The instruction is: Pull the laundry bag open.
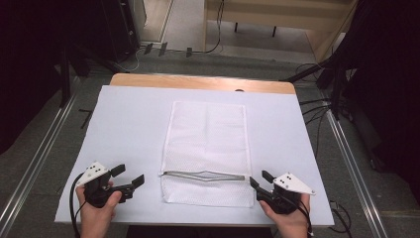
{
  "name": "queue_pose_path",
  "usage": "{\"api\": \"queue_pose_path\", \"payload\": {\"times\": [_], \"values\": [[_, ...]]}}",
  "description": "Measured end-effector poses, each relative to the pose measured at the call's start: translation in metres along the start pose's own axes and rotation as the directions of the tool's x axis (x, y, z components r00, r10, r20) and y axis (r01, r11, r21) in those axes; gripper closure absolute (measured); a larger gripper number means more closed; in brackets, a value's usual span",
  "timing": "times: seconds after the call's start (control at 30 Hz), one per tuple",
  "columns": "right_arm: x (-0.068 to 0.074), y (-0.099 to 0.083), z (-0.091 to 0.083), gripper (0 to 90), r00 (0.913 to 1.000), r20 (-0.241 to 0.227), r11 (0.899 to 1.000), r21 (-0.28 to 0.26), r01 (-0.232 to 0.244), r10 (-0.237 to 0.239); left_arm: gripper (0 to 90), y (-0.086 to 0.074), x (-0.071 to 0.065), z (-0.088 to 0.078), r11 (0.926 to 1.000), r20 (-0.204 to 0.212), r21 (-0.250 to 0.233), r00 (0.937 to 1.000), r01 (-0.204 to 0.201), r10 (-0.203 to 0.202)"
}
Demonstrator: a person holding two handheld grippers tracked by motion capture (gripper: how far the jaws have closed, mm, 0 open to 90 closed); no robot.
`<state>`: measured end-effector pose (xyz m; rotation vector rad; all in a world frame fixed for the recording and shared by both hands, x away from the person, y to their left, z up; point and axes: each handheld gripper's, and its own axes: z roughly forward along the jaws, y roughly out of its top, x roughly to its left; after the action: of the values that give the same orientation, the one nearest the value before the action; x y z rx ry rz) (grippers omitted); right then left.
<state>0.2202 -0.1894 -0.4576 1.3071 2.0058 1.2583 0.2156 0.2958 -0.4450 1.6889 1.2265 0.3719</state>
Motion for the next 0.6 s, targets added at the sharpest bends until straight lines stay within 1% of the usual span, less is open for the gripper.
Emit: {"api": "queue_pose_path", "payload": {"times": [0.03,0.07,0.1,0.17,0.2,0.27,0.33,0.37,0.43,0.5,0.53,0.6], "values": [[0.0,0.0,0.0,46.9,1.0,0.0,1.0,0.0,0.0,0.0,11.8,0.0,0.001,-0.001,1.0,-0.002,-0.001,1.0,-0.005,0.005],[-0.001,0.0,-0.001,44.9,1.0,0.0,1.0,0.0,-0.01,0.01,11.7,-0.001,0.004,-0.001,0.9998,-0.012,0.001,0.9998,-0.017,0.017],[-0.004,0.0,-0.002,42.4,0.9998,0.005,1.0,-0.004,-0.017,0.017,11.8,-0.001,0.005,-0.001,0.9998,-0.014,0.004,0.9997,-0.022,0.022],[-0.008,0.001,-0.004,39.1,0.9997,0.017,1.0,-0.009,-0.017,0.017,11.9,-0.001,0.007,-0.001,0.9992,-0.028,0.008,0.9988,-0.04,0.04],[-0.011,0.001,-0.005,36.3,0.9995,0.022,1.0,-0.016,-0.022,0.022,11.9,-0.001,0.009,0.0,0.9987,-0.036,0.012,0.9981,-0.049,0.05],[-0.017,0.001,-0.007,34.0,0.9993,0.023,0.999,-0.024,-0.029,0.03,11.7,-0.002,0.011,0.0,0.998,-0.047,0.019,0.9971,-0.06,0.061],[-0.024,0.001,-0.009,30.1,0.9987,0.024,0.999,-0.03,-0.043,0.044,9.1,-0.002,0.014,0.0,0.9972,-0.046,0.019,0.9963,-0.072,0.073],[-0.031,0.001,-0.012,27.4,0.9984,0.019,0.998,-0.033,-0.052,0.053,8.3,-0.002,0.015,-0.001,0.997,-0.05,0.015,0.9958,-0.076,0.077],[-0.033,0.001,-0.013,26.8,0.9982,0.022,0.998,-0.034,-0.054,0.055,7.4,-0.002,0.019,-0.001,0.9964,-0.07,0.012,0.994,-0.084,0.085],[-0.04,0.0,-0.015,25.4,0.9971,0.046,0.998,-0.035,-0.06,0.061,4.9,-0.002,0.023,-0.002,0.9968,-0.081,0.006,0.9935,-0.08,0.08],[-0.043,0.0,-0.016,24.9,0.9966,0.052,0.997,-0.037,-0.061,0.063,2.7,-0.001,0.026,-0.003,0.9972,-0.078,0.0,0.9942,-0.075,0.074],[-0.05,-0.002,-0.018,23.8,0.996,0.062,0.997,-0.042,-0.062,0.065,1.8,-0.001,0.03,-0.006,0.9977,-0.075,-0.023,0.9953,-0.064,0.062]]}}
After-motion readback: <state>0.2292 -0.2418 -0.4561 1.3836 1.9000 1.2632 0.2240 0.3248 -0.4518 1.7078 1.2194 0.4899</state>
